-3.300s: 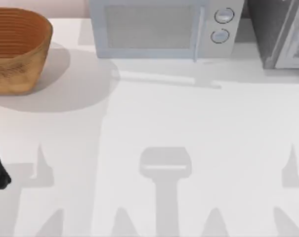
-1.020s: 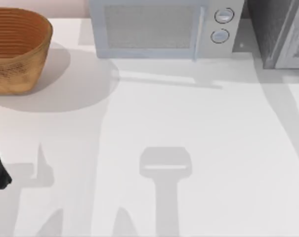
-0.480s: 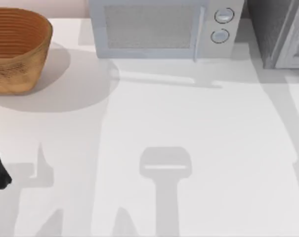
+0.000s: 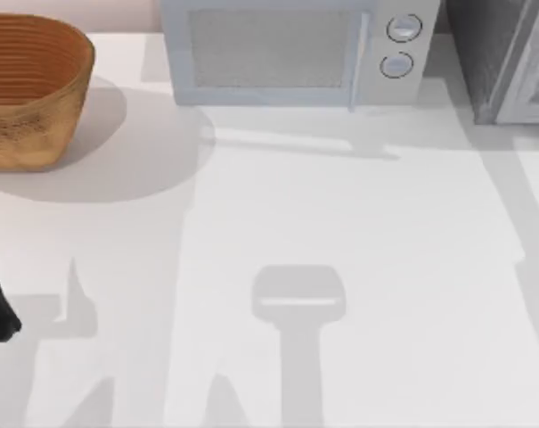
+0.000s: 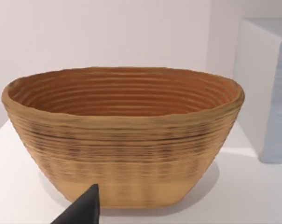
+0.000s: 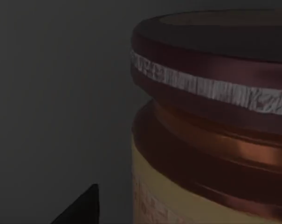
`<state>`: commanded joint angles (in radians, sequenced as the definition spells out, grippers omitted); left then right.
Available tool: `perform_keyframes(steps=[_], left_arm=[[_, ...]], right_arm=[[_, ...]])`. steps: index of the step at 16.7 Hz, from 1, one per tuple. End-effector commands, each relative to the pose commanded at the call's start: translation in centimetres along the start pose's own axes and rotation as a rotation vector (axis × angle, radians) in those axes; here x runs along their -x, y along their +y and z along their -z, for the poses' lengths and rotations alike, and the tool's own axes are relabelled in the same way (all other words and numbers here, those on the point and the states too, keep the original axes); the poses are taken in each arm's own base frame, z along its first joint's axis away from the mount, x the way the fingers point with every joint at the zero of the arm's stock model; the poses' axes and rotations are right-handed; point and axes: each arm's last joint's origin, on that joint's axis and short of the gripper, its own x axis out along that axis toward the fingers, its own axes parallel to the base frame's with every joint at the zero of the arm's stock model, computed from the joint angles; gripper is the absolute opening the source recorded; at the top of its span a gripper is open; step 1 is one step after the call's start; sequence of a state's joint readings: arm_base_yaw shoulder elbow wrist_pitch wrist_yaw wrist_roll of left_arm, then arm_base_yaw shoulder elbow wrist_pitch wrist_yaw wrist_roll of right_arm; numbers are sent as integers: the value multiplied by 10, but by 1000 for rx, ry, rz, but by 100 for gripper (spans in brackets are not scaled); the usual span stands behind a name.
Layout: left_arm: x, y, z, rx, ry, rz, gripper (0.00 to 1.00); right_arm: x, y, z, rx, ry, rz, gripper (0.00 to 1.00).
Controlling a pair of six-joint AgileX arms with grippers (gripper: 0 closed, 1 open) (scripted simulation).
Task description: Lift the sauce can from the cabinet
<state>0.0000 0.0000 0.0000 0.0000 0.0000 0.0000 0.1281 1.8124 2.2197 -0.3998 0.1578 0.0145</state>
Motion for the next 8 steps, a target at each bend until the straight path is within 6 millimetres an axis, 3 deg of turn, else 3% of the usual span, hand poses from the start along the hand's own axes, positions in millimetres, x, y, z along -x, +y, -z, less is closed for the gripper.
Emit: perform_keyframes(steps=[4, 8], left_arm=[[0, 0, 0, 0, 0, 0, 100], [0, 0, 0, 0, 0, 0, 100]], right_arm=[[-19, -1, 2, 0, 0, 0, 100], [-21, -1, 2, 0, 0, 0, 100]])
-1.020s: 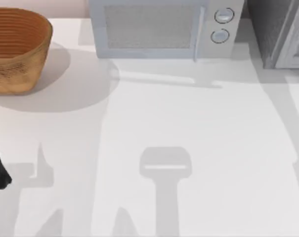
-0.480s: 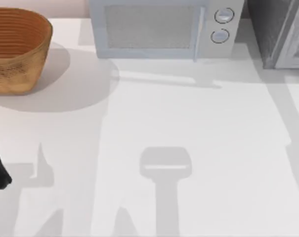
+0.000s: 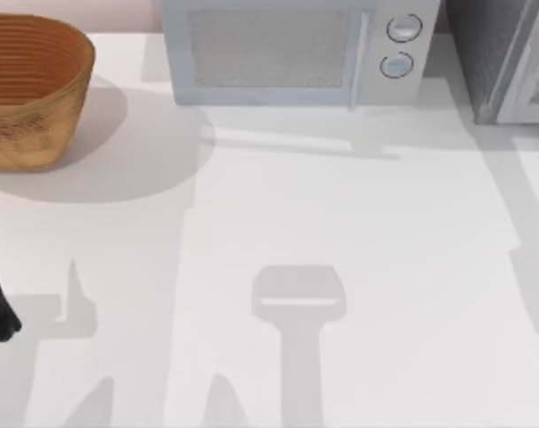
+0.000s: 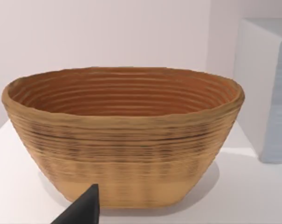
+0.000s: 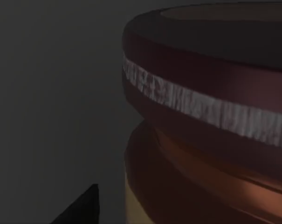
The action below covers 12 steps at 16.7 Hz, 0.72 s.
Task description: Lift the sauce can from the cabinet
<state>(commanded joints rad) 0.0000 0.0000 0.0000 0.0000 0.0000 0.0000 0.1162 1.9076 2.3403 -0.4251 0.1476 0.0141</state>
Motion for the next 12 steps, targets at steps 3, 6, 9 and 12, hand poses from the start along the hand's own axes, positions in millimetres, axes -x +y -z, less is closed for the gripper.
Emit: perform_keyframes(steps=[3, 6, 9, 12], left_arm=[[0, 0, 0, 0, 0, 0, 100], [0, 0, 0, 0, 0, 0, 100], [0, 0, 0, 0, 0, 0, 100], [0, 0, 0, 0, 0, 0, 100]], right_arm=[[0, 0, 0, 0, 0, 0, 77], [0, 0, 0, 0, 0, 0, 55], [0, 0, 0, 0, 0, 0, 32], [0, 0, 0, 0, 0, 0, 10]])
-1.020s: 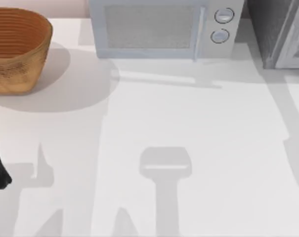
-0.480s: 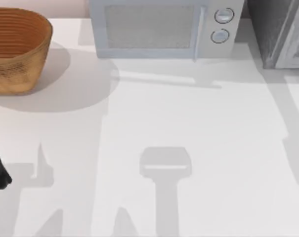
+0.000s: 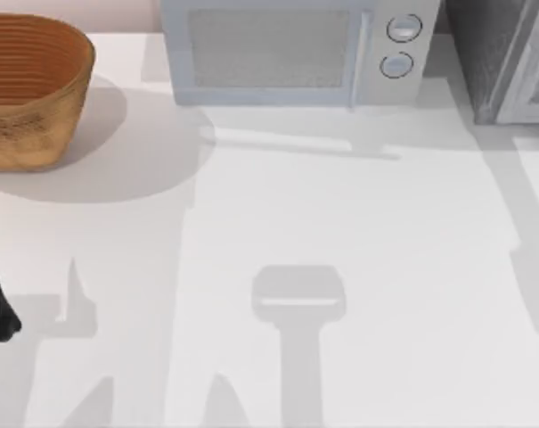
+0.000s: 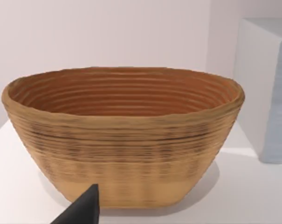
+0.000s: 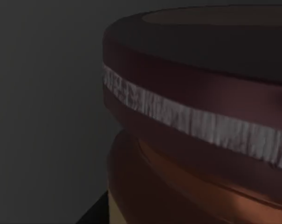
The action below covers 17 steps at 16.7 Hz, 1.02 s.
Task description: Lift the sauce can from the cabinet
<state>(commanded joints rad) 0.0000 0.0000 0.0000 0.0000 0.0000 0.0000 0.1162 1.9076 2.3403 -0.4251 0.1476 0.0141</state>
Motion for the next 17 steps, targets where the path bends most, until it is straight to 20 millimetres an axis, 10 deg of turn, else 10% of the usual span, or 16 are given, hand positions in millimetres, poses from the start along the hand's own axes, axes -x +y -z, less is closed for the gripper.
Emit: perform_keyframes(steps=[12, 17], left_arm=[[0, 0, 0, 0, 0, 0, 100], [0, 0, 0, 0, 0, 0, 100]], right_arm=[[5, 2, -2, -1, 6, -1, 0], [82, 6, -37, -2, 5, -3, 0]])
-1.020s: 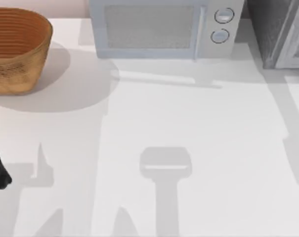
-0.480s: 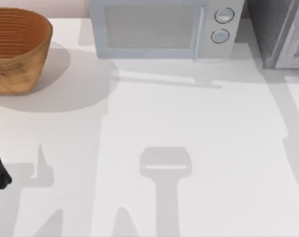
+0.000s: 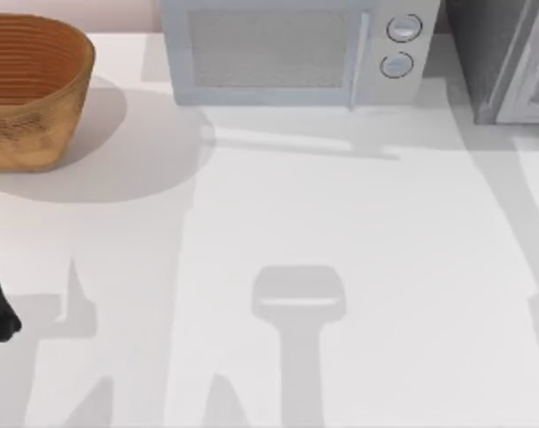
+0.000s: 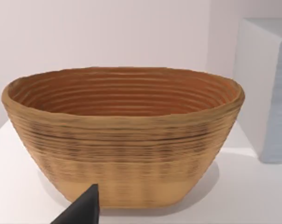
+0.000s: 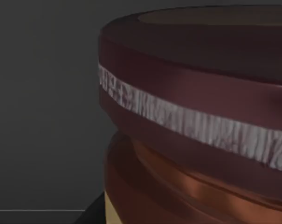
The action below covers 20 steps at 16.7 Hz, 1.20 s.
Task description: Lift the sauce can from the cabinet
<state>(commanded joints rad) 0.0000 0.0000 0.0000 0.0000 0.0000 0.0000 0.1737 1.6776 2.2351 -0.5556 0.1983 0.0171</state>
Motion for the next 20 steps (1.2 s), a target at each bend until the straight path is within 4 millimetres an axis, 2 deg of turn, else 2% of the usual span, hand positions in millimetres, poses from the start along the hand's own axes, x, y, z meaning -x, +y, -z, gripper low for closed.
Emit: perform_keyframes(steps=[3, 5, 7, 12, 15, 18, 20], left_arm=[[0, 0, 0, 0, 0, 0, 100], [0, 0, 0, 0, 0, 0, 100], [0, 0, 0, 0, 0, 0, 100], [0, 0, 0, 0, 0, 0, 100], [0, 0, 0, 0, 0, 0, 100], [0, 0, 0, 0, 0, 0, 100], [0, 0, 0, 0, 0, 0, 100]], right_arm=[[64, -3, -20, -3, -16, -1, 0], [89, -5, -24, -1, -10, 0, 0], [98, -5, -24, 0, -5, 0, 0], [100, -7, -26, -4, -16, 4, 0], [114, -13, -21, -9, -35, 7, 0], [134, -22, -3, -9, -41, 7, 0], [148, -29, 21, -6, -31, 6, 0]])
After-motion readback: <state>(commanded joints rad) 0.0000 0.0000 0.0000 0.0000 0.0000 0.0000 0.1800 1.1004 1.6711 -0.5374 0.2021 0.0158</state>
